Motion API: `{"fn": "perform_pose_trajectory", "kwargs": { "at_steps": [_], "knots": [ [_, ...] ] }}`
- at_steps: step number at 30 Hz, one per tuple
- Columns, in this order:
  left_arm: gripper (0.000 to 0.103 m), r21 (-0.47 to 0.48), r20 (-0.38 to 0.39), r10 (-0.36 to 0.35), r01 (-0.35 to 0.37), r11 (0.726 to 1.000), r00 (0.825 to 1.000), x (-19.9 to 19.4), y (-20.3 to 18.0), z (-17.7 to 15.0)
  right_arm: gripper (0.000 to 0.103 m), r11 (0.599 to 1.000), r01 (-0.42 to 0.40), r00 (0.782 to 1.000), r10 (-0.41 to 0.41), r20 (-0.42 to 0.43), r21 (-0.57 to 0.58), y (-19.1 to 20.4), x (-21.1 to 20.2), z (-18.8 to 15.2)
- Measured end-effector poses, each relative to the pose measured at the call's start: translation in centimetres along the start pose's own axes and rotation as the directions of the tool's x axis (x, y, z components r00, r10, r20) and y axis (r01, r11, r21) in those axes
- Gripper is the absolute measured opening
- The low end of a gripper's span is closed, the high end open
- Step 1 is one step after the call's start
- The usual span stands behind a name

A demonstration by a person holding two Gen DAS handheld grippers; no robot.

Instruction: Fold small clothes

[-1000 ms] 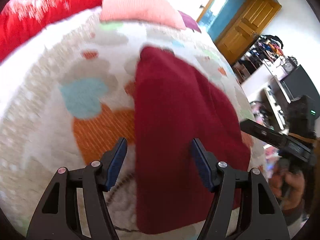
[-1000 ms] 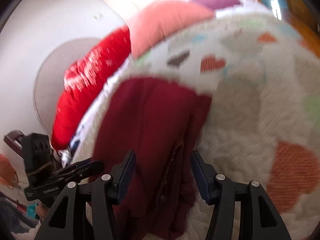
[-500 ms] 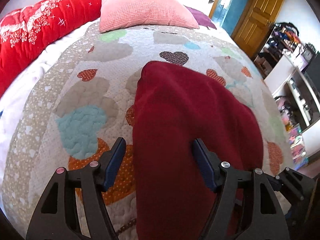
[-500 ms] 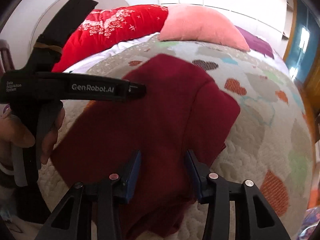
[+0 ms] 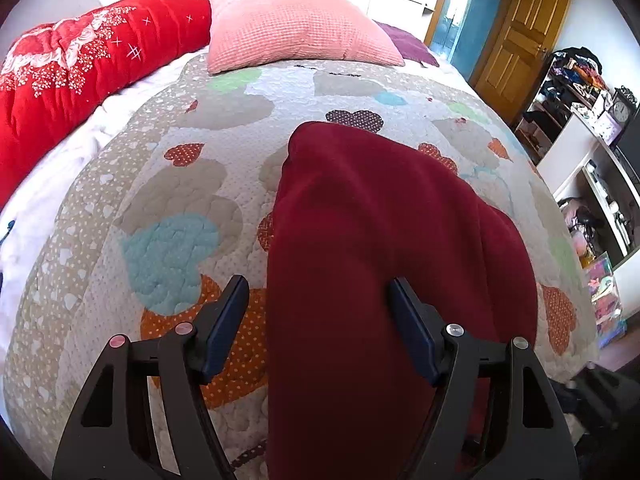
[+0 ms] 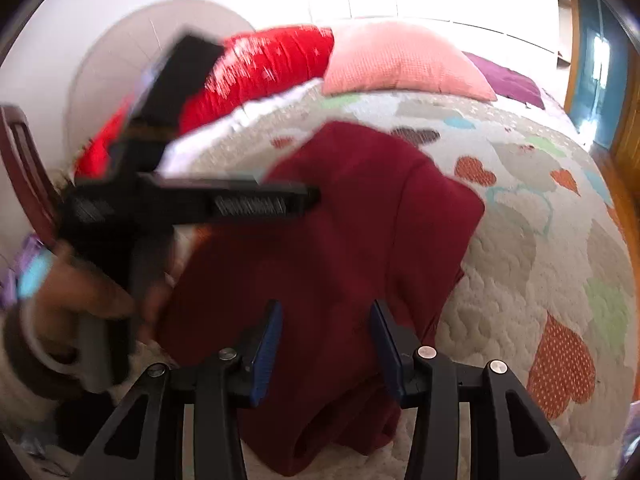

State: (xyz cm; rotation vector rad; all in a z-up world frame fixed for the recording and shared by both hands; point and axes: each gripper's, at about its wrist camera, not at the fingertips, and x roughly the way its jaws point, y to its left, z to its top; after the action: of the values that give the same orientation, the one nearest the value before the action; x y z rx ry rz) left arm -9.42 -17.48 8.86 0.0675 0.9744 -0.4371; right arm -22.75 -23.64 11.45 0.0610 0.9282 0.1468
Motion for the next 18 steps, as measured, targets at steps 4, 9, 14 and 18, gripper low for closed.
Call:
{"fn": "perform_pose_trajectory", "kwargs": {
  "at_steps": [4, 9, 14, 18],
  "knots": [
    [0.073, -0.024, 0.017, -0.011, 0.011, 1.000, 1.000, -1.2, 0.2, -0.5, 0.044, 0.999, 0.035, 0.999, -0.035, 0.007, 0.007, 0.3, 0.4, -0.1],
    [0.073, -0.020, 0.080, 0.031, -0.030, 0.999, 0.996, -3.7, 0.5, -1.6, 0.049, 0.998, 0.018, 0.999, -0.020, 0.039, 0.053, 0.4, -1.8, 0.7],
    [0.073, -0.011, 0.134, 0.068, -0.067, 0.998, 0.989, -5.9, 0.8, -3.1, 0.049, 0.992, 0.059, 0.994, -0.069, 0.090, 0.109, -0.1, -3.9, 1.1],
    [0.073, 0.003, 0.159, 0.091, -0.092, 0.996, 0.983, -7.4, 0.9, -4.4, 0.049, 0.982, 0.075, 0.988, -0.096, 0.119, 0.176, -0.8, -4.7, 1.1]
  ]
}}
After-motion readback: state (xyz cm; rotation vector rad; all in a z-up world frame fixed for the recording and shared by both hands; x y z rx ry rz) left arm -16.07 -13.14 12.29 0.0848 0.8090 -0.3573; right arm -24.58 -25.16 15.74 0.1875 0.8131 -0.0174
